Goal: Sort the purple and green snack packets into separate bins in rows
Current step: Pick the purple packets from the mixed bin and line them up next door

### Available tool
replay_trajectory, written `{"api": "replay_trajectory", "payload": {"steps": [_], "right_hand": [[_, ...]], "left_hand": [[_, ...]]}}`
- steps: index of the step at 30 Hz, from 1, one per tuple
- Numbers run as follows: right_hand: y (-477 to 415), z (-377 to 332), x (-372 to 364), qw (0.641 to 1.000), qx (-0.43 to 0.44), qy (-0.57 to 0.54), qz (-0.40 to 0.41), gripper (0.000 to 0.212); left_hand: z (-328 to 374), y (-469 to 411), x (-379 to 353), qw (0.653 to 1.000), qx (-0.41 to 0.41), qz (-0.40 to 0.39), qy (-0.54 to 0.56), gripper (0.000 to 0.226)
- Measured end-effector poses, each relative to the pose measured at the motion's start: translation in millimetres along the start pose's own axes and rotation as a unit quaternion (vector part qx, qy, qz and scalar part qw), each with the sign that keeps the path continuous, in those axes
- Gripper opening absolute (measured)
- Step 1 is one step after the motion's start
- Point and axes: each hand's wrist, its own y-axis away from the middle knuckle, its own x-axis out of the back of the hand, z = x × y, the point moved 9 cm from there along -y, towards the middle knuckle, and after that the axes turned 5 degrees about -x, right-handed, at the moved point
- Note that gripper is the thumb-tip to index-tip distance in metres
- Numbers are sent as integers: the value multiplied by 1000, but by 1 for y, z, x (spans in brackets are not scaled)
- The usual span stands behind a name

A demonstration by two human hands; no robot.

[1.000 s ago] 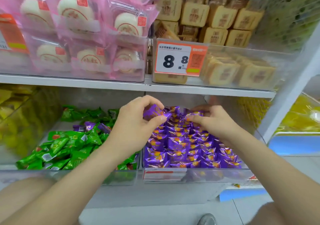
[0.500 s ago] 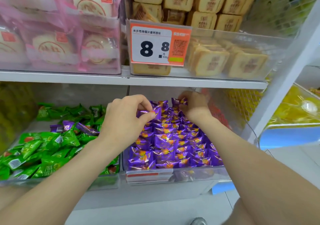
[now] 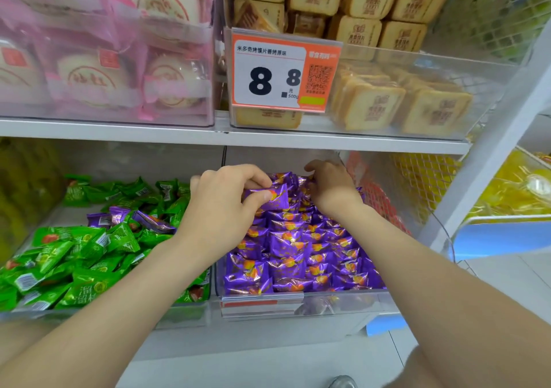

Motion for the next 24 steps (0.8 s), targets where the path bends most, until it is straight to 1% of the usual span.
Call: {"api": "replay_trajectory", "payload": {"steps": [2,3,5,6,8,10,12,14,16,17,18,20,21,23,24], "right_hand": [[6,-1,11,1000,-5,-14,12,37],[10,-4,21,999,-2,-35,30,33],[26,-14,44,990,12,-129,62,28],[37,-22,55,980,27,-189,61,28],[60,-43,70,961,82,-263,21,27],[81,-61,73,945,133,-294,-49,24],[97,-73,73,937,169,-292,-93,26],[102,-76,75,935,188,-279,-109,21],[93,-64,79,937,165,-293,-99,14],[85,-51,83,944,141,-291,-69,11],[75,-33,87,957,109,-269,-24,9],[61,4,91,979,31,-188,68,6],[56,21,89,982,-7,-165,91,9],[48,41,80,981,-49,-168,89,17],[45,42,74,982,-45,-170,74,20]], "left_hand": [[-1,1,1,1000,0,-1,6,8],[-2,1,1,1000,-1,-3,12,8],[-3,1,3,1000,1,-4,28,5],[-4,1,4,999,3,-3,34,4],[-3,0,7,999,6,0,43,4],[2,0,8,999,-4,-8,52,6],[10,1,7,998,-26,-23,59,9],[16,3,7,997,-44,-25,58,11],[16,5,7,998,-48,-10,44,13],[15,5,6,999,-45,-4,23,15],[12,6,5,999,-35,-6,-9,17],[5,6,0,997,-7,-22,-69,17],[3,6,-2,996,6,-32,-84,16],[1,7,-7,994,24,-49,-93,14],[0,7,-8,994,30,-53,-95,14]]}}
